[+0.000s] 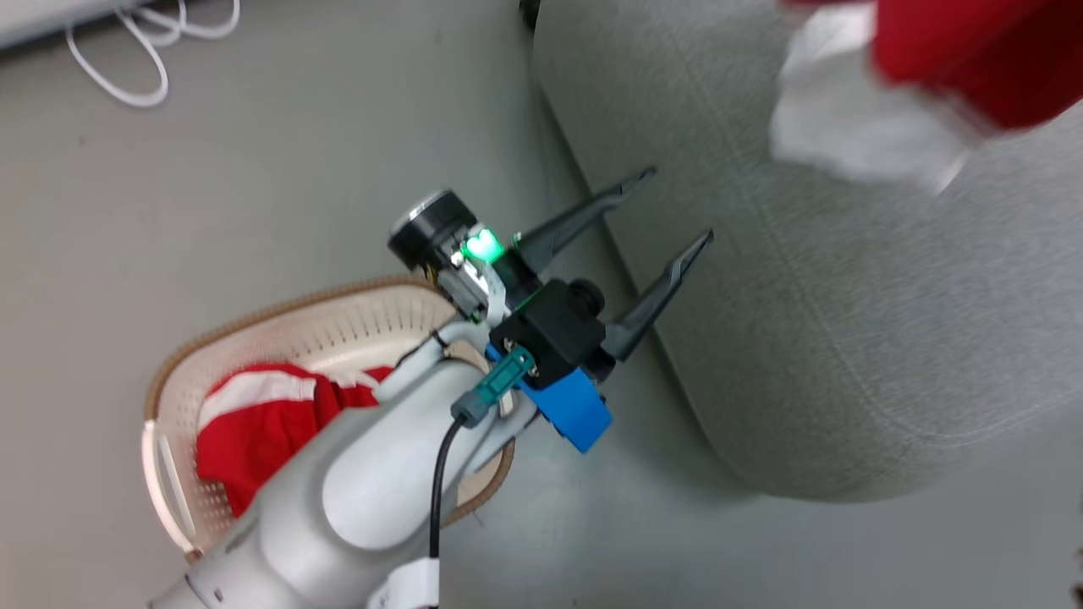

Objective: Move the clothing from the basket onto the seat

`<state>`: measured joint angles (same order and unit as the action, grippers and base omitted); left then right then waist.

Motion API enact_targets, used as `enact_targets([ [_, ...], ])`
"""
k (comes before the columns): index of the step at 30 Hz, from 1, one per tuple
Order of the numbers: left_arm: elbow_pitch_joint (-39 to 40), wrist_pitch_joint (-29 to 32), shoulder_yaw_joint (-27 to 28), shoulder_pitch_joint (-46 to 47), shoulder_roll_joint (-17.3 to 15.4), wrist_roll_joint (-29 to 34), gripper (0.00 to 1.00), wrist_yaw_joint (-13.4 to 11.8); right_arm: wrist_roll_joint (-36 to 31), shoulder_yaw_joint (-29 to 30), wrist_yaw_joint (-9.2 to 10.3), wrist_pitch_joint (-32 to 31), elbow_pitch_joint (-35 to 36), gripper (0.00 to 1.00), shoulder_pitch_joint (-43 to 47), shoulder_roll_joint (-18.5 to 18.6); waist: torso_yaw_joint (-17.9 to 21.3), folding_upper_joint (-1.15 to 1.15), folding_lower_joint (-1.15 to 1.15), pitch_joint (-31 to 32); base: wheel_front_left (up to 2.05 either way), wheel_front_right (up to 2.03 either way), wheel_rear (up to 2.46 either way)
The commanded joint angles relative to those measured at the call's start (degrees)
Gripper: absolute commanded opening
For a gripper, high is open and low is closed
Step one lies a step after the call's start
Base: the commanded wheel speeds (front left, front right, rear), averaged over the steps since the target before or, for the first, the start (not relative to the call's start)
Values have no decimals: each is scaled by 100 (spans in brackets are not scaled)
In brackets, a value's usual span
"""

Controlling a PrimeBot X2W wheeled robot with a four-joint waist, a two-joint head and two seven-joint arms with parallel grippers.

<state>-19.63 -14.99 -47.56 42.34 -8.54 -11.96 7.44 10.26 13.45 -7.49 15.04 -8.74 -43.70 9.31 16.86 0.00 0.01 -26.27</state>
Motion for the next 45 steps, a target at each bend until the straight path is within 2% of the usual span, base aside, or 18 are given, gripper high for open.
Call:
enact_targets([
  [1,16,-24,11,205,-71,64,100,1,32,187,-1,22,36,0,-389,136,-172,0,-1,-636,0,0,0],
  [6,88,31,35,617,-149,163,100,1,88,797,-1,22,-161,0,-1430,663,-275,0,-1,-1370,0,0,0],
  [13,116,23,-56,884,-99,237,100,0,11,1107,-1,21,-1033,0,-2097,1448,-516,0,-1,-1856,0,0,0],
  [19,117,2,-91,836,-126,231,100,-39,-228,890,0,23,-2302,0,-2055,1427,-553,0,-1,-1920,0,0,0],
  [23,105,-9,-96,832,-129,207,100,-51,-285,801,-1,21,-3123,0,-1964,1250,-555,0,-1,-1933,0,0,0],
  [29,87,-15,-112,881,-111,188,100,-69,-127,767,-1,21,-3627,0,-1680,1239,-601,0,-1,-1957,0,0,0],
  [30,80,-17,-102,885,-121,182,100,-74,-85,754,-1,21,-3682,10,-1644,1227,-599,0,-1,-1949,0,0,0],
  [31,67,-19,-97,882,-127,173,100,-79,-58,741,-1,21,-3705,59,-1609,1236,-597,0,-1,-1926,0,0,0],
  [32,57,-21,-92,871,-126,161,100,-89,-29,742,0,21,-3714,100,-1572,1260,-598,0,-1,-1894,0,0,0],
  [36,46,-24,-57,746,-71,119,100,-125,59,803,-1,21,-3504,100,-1233,1314,-625,0,-1,-1649,0,0,0],
  [45,307,-28,338,151,-3,-72,100,-286,-92,940,-1,21,-2236,100,417,1060,-644,0,-1,-652,0,0,0],
])
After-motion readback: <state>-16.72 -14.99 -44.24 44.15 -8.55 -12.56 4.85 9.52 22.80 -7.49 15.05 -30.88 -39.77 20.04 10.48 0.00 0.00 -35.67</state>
